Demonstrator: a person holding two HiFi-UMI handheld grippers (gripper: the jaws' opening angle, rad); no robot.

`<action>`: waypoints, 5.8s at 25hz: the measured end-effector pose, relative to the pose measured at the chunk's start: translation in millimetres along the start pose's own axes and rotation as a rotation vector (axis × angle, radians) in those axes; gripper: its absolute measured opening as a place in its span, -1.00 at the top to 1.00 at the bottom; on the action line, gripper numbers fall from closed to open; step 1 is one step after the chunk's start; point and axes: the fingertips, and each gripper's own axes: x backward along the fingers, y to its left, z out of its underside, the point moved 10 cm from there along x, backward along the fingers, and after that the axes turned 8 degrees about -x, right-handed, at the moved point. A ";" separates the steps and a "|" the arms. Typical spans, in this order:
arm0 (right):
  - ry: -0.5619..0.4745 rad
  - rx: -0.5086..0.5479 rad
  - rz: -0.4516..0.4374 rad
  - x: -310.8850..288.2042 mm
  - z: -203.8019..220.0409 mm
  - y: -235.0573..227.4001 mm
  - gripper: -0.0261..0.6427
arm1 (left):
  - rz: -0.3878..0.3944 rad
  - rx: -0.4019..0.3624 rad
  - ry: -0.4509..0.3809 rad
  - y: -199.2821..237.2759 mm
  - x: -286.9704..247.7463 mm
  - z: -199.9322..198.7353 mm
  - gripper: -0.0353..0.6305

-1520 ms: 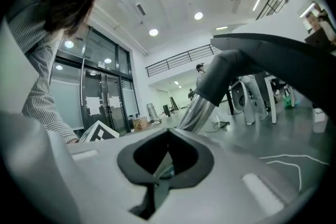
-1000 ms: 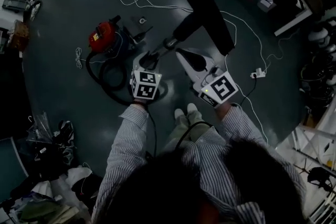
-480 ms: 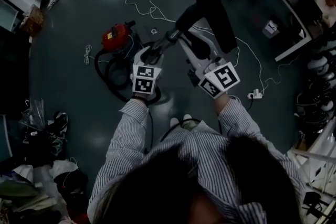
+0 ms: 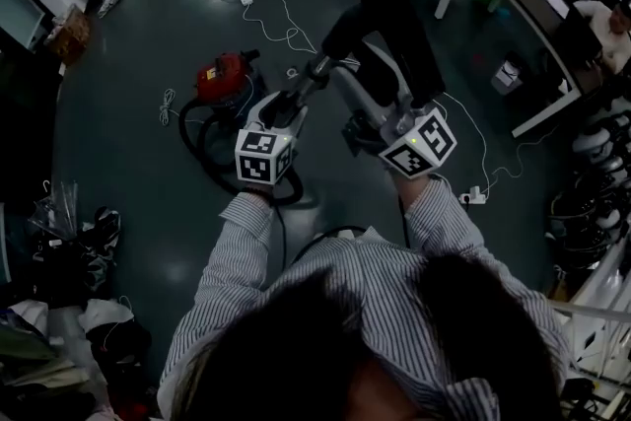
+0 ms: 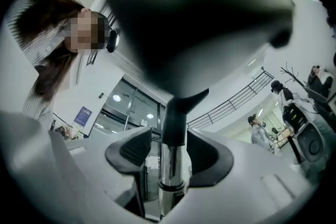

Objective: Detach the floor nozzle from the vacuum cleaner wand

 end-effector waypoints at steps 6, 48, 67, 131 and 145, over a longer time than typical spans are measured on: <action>-0.038 -0.038 -0.087 -19.7 -6.7 -2.9 0.33 | 0.031 0.079 -0.074 6.2 2.3 0.7 0.27; 0.420 0.154 -0.470 -95.7 6.1 37.5 0.44 | 0.206 0.047 -0.140 27.7 2.9 28.3 0.27; 0.475 0.243 -0.384 -105.8 -14.0 30.9 0.44 | 0.227 0.039 -0.203 33.7 -3.7 20.9 0.28; 0.505 0.196 -0.492 -111.7 -57.1 27.3 0.42 | 0.459 0.055 -0.420 4.4 5.6 22.2 0.32; 0.402 0.204 -0.167 -89.5 -63.0 0.0 0.42 | 0.323 0.085 -0.294 -10.4 23.9 57.9 0.29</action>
